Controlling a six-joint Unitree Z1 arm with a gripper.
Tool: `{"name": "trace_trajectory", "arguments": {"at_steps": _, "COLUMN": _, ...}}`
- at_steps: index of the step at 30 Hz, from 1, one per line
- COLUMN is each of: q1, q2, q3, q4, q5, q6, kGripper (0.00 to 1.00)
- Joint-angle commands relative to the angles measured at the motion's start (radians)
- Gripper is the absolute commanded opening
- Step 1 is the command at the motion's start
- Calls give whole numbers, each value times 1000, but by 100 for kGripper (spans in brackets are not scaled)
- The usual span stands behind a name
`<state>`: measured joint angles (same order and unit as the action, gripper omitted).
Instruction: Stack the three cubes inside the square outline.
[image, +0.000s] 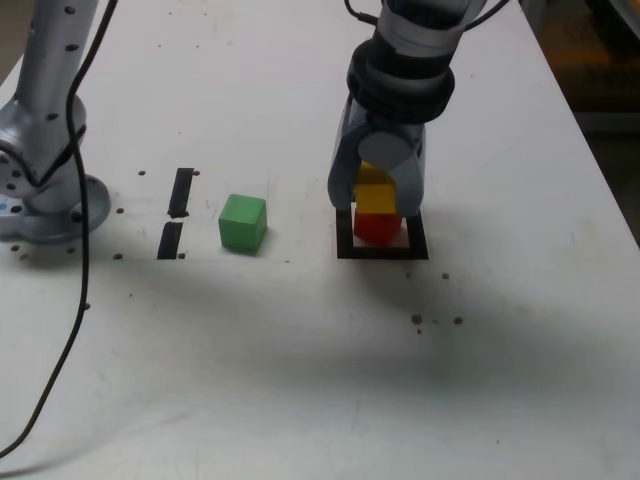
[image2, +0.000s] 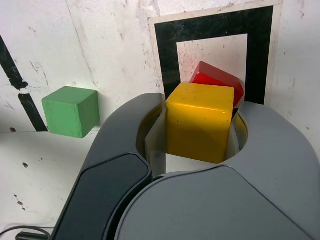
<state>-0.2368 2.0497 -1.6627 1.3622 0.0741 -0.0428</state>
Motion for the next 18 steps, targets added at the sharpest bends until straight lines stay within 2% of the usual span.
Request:
{"name": "trace_trajectory", "arguments": {"at_steps": 1, "q1": -1, "q2": -8, "q3": -1, "q4": 3, "q5": 3, "q6": -2, "kGripper": 47}}
{"name": "trace_trajectory", "arguments": {"at_steps": 14, "q1": -16, "q2": -11, "q3": -14, "q4": 5, "q5": 21, "q6": -22, "kGripper": 56}}
{"name": "trace_trajectory", "arguments": {"at_steps": 18, "q1": -20, "q2": -10, "q3": -21, "q4": 6, "q5": 25, "q6": -22, "kGripper": 61}}
